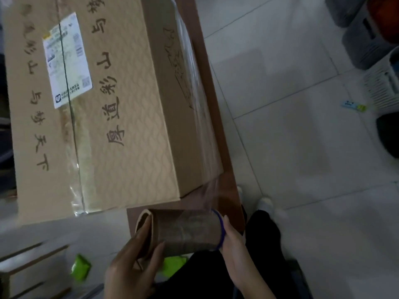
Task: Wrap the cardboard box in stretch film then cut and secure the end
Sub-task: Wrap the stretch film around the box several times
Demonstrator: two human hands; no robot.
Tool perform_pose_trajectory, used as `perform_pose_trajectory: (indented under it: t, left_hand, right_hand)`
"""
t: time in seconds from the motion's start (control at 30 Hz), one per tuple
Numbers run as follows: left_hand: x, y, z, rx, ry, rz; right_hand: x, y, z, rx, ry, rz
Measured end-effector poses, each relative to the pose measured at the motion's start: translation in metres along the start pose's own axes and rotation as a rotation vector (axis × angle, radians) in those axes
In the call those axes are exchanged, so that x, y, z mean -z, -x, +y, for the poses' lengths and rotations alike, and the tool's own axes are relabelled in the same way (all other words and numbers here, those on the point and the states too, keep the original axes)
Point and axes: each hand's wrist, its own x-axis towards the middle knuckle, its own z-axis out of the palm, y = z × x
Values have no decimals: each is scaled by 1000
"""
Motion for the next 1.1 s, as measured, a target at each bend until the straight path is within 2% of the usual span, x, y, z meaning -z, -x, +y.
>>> perform_pose_trajectory:
  t: [0.1,0.27,0.47,0.57,0.67,1.0,1.1]
  left_hand:
    - [6,1,-12,-64,-30,17]
    - [10,-6,-34,-172,-50,-32]
    - [28,-32,-57,-334,-87,-213]
    - [38,-48,-76,-423,-106,-256]
    - [52,-62,-96,-497,-134,-279]
    - [82,-83,-160,-613,-154,-303]
    - [96,-82,-183,-583,-129,-333]
  right_hand:
    - [-7,6,15,7,-33,-17]
    - [-8,10,35,122,-97,-18]
    - [-37,1,49,78,-354,80]
    - [-49,-6,80,234,-460,10]
    - [-62,-13,116,344,-484,38]
    - [-100,-66,197,410,-582,18]
    - [-111,-71,226,405,-621,2]
